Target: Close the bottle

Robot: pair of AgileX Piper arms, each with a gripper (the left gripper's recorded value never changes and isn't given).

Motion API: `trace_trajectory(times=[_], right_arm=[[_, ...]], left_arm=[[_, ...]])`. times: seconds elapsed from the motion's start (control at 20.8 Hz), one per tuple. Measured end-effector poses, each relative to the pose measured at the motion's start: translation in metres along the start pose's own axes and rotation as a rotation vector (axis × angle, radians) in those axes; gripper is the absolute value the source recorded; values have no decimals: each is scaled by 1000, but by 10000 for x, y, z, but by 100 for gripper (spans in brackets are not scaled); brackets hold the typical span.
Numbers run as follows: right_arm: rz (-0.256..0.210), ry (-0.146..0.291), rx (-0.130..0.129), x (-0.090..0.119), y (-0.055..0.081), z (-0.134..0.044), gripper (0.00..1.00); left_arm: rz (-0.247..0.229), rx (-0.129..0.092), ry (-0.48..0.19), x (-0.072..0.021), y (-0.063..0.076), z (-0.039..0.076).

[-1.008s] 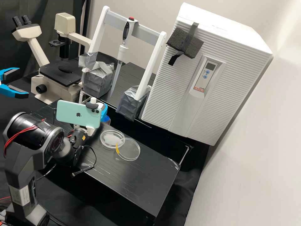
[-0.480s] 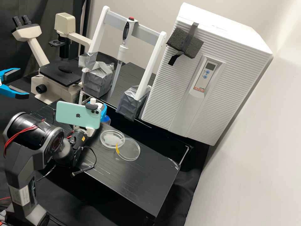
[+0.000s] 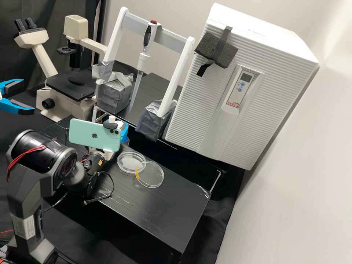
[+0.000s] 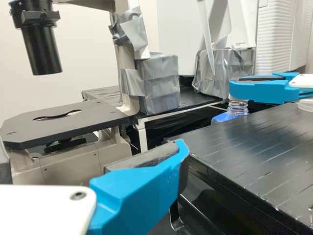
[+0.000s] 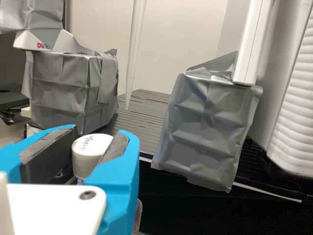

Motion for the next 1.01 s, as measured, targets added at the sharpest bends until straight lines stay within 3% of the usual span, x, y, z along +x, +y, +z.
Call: trace_trajectory(times=[0.43,0.62,1.01], right_arm=[[-20,-16,4,-35,-58,41,0],[-20,-16,4,-35,-58,40,0],[-3,-2,1,-48,-12,1,0]], left_arm=[[0,0,-2,2,-1,4],[5,9,-22,43,25,22],[3,5,-21,59,19,8]])
